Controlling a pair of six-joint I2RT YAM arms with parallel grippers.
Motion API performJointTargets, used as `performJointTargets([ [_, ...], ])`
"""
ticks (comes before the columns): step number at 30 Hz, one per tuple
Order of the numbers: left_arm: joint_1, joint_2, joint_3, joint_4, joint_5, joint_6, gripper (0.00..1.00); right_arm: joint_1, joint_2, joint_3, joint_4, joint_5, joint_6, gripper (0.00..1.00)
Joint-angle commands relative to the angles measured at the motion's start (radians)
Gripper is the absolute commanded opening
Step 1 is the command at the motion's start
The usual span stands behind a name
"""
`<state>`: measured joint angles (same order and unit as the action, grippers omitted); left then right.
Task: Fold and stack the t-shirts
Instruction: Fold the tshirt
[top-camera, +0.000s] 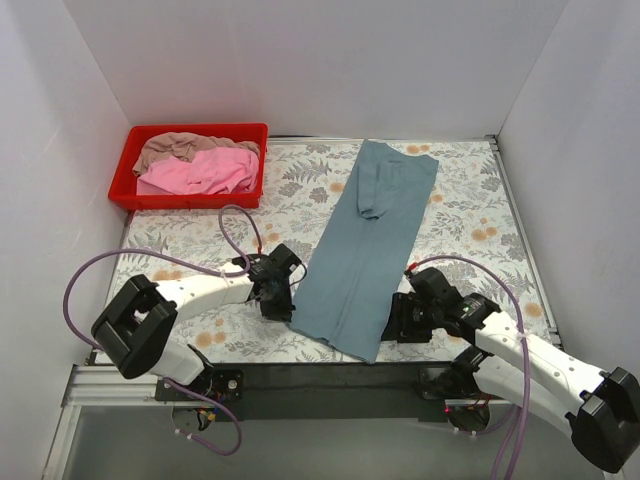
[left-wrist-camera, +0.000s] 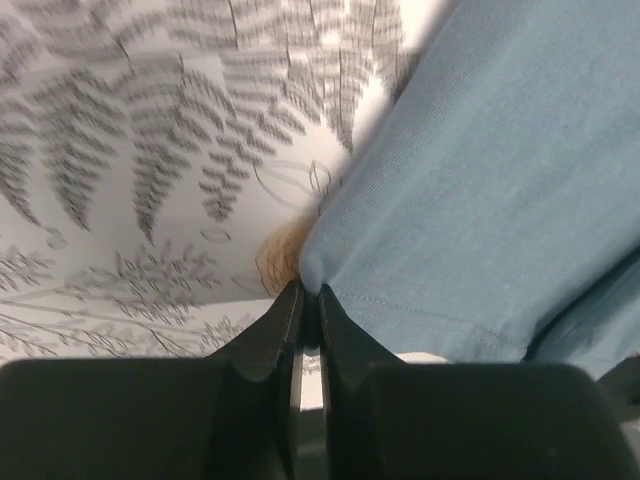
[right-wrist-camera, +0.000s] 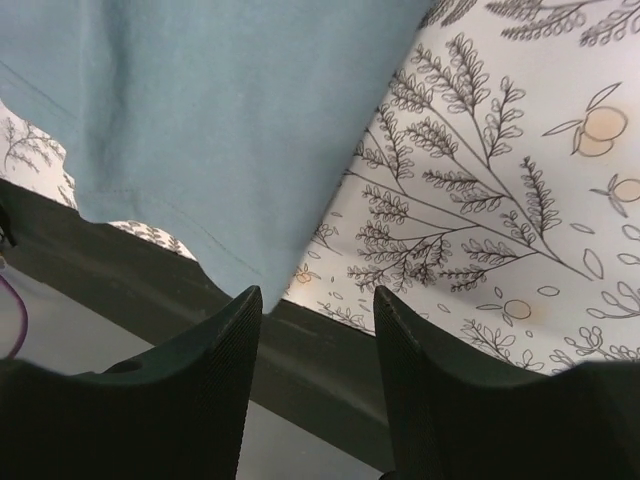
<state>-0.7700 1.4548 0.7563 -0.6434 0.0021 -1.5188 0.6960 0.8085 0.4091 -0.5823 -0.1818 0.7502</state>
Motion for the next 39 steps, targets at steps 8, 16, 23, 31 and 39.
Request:
performJointTargets([
  [8, -0.113, -0.143, -0.118, 0.005, 0.11, -0.234, 0.01, 0.14, -0.003, 0.02, -0.09, 0.143, 0.164, 0.51],
  [16, -0.13, -0.114, -0.091, 0.019, 0.088, -0.236, 0.01, 0.252, 0.049, 0.051, -0.108, 0.215, 0.229, 0.5],
  [23, -0.13, -0.111, -0.087, 0.019, 0.087, -0.228, 0.01, 0.173, 0.147, 0.264, -0.143, 0.453, 0.054, 0.54],
  [31, -0.132, -0.191, -0.048, -0.061, 0.01, -0.253, 0.39, -0.194, 0.414, 0.442, 0.097, 0.306, -0.324, 0.59],
  [39, -0.127, -0.347, 0.028, -0.122, -0.292, -0.17, 0.65, -0.378, 0.739, 0.643, 0.303, 0.191, -0.431, 0.59],
])
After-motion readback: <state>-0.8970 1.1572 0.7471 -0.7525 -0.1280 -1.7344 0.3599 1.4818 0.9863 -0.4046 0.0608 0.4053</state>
